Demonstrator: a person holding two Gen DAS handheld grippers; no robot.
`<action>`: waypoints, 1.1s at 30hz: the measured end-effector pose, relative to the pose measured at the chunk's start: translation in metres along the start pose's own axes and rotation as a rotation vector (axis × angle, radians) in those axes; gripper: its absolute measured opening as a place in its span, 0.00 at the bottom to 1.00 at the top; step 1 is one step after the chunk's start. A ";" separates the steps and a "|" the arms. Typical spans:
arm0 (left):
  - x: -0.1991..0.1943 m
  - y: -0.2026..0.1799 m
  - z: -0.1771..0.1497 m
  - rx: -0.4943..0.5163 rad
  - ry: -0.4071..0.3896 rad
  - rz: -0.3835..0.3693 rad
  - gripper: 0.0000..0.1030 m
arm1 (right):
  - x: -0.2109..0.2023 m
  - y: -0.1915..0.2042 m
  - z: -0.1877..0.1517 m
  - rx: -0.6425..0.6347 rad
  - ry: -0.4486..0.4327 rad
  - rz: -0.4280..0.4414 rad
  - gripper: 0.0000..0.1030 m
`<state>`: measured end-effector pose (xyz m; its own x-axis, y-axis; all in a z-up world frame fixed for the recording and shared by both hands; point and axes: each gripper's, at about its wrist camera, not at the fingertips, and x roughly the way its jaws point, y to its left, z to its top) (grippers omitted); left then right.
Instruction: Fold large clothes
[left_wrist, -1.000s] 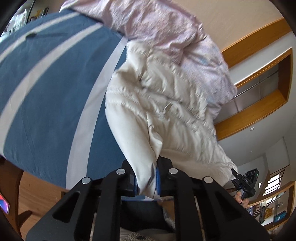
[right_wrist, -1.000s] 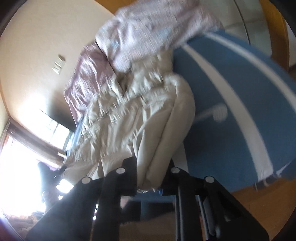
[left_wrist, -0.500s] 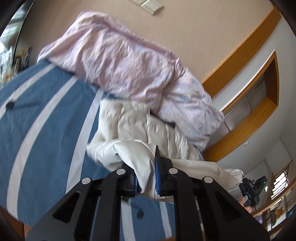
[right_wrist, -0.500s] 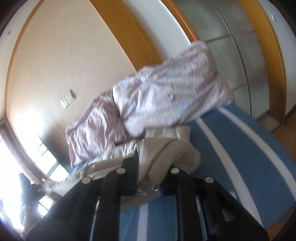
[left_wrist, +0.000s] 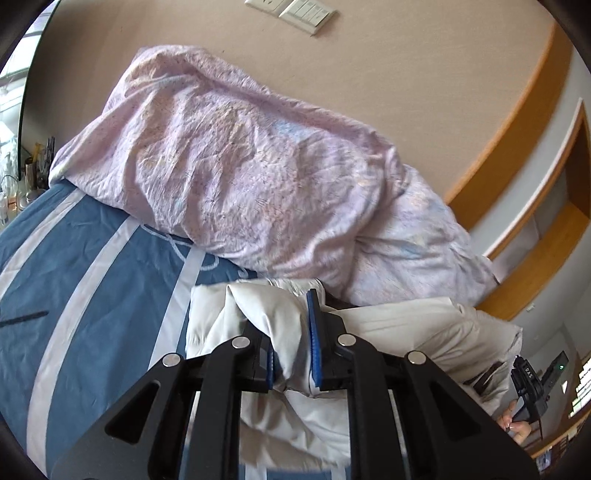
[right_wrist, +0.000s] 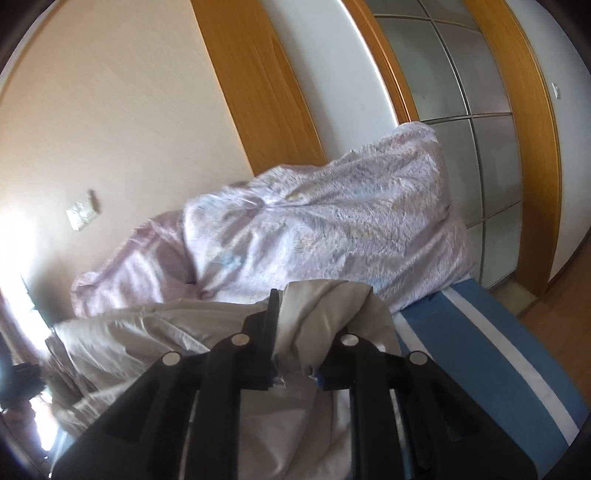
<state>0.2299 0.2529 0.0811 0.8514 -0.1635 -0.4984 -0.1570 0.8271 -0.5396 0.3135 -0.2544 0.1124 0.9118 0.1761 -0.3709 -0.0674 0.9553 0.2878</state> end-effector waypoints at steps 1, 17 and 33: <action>0.011 0.002 0.003 -0.007 0.000 0.011 0.13 | 0.012 0.002 0.000 -0.003 0.008 -0.016 0.16; 0.117 0.023 0.008 -0.007 0.026 0.121 0.45 | 0.159 -0.011 -0.031 0.098 0.235 -0.249 0.44; 0.044 -0.060 -0.047 0.393 -0.186 0.120 0.97 | 0.070 0.043 -0.061 -0.304 0.139 -0.117 0.76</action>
<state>0.2536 0.1708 0.0599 0.9199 0.0155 -0.3918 -0.0886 0.9816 -0.1692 0.3500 -0.1865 0.0451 0.8582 0.0720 -0.5082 -0.1026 0.9942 -0.0323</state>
